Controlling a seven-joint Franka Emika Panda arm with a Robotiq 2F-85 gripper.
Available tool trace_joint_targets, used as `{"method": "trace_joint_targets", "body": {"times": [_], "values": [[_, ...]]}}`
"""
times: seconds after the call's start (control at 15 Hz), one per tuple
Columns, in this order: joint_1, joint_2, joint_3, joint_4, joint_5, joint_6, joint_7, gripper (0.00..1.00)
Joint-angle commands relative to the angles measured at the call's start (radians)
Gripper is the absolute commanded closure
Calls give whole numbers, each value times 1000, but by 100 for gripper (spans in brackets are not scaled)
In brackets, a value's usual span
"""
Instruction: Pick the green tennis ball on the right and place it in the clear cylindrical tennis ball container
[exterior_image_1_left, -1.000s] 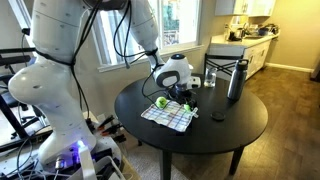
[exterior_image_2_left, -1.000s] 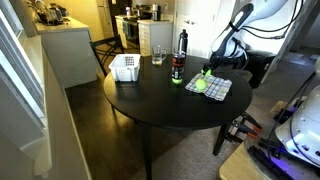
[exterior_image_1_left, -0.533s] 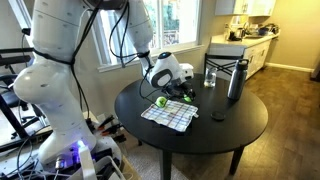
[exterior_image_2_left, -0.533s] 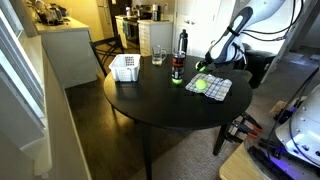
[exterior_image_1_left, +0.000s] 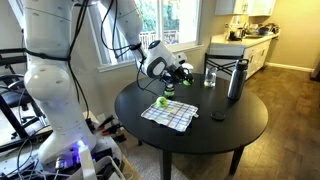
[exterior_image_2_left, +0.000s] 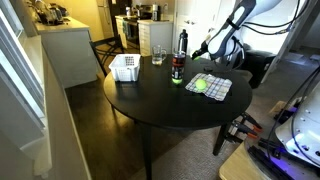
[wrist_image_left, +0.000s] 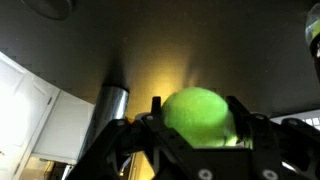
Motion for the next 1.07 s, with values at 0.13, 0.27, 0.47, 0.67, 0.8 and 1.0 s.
{"method": "trace_joint_targets", "body": {"times": [0.13, 0.27, 0.47, 0.67, 0.8, 1.0], "values": [[174, -93, -113, -18, 100, -1, -48, 60], [232, -101, -151, -13, 122, -2, -55, 60], [291, -114, -177, -19, 122, -2, -41, 60], [361, -119, -217, -7, 131, -2, -47, 60], [405, -122, -246, -1, 132, -2, -49, 60], [464, -118, -290, 8, 129, -2, -44, 60]]}}
